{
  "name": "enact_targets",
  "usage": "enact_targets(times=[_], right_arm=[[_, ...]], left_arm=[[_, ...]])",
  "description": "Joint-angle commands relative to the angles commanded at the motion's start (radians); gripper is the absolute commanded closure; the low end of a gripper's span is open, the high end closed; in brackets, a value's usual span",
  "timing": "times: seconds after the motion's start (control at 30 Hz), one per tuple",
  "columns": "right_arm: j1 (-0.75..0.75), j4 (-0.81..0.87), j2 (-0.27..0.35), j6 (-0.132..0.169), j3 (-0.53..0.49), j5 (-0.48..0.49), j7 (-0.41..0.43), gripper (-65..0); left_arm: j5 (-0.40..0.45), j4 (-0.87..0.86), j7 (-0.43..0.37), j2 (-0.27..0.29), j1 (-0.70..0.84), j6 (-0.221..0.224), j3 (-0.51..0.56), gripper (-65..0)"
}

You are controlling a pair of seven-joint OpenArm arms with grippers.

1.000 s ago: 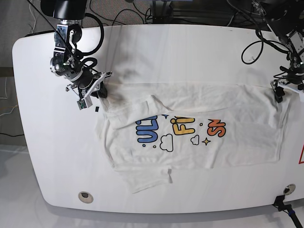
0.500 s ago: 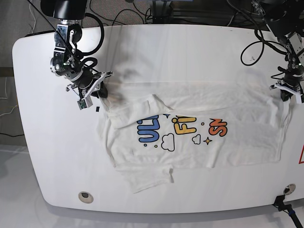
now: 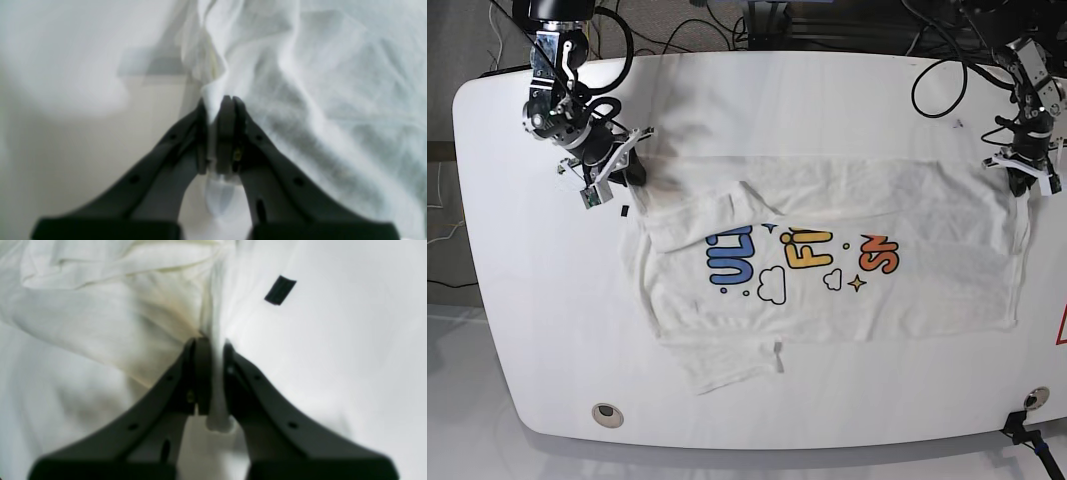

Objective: Fold the T-shirt properly
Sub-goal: 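Pull the grasped fabric back toward the robot with both grippers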

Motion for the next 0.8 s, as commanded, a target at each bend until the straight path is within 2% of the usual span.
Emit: enact_targets(times=[0.1, 0.2, 0.27, 0.33, 0.43, 0.6, 0.8], right_arm=[[-0.038, 0.012, 0.005, 0.000, 0.068, 0.000, 0.000, 0.0], [-0.081, 0.018, 0.023, 0.000, 0.101, 0.000, 0.000, 0.0], [-0.114, 0.026, 0.041, 0.000, 0.101, 0.000, 0.000, 0.0], [-0.141, 0.028, 0.044, 0.000, 0.103, 0.000, 0.000, 0.0], [-0.192, 0.058, 0.043, 0.000, 0.103, -0.002, 0.000, 0.0], [-0.273, 0.081, 0.037, 0.000, 0.103, 0.000, 0.000, 0.0], [-0.328, 0.081, 0.037, 0.000, 0.103, 0.000, 0.000, 0.0]], left_arm=[[-0.003, 0.061, 0.000, 0.037, 0.071, 0.000, 0.028, 0.0], [-0.005, 0.120, 0.000, 0.041, 0.144, 0.000, 0.034, 0.0], [-0.005, 0.160, 0.000, 0.048, 0.189, 0.000, 0.034, 0.0], [-0.005, 0.210, 0.002, 0.068, 0.229, 0.000, 0.028, 0.0], [-0.006, 0.264, 0.003, 0.069, 0.293, 0.000, 0.028, 0.0], [-0.008, 0.382, 0.110, 0.081, 0.365, 0.000, 0.026, 0.0], [-0.008, 0.397, 0.115, 0.100, 0.381, -0.002, -0.025, 0.0]])
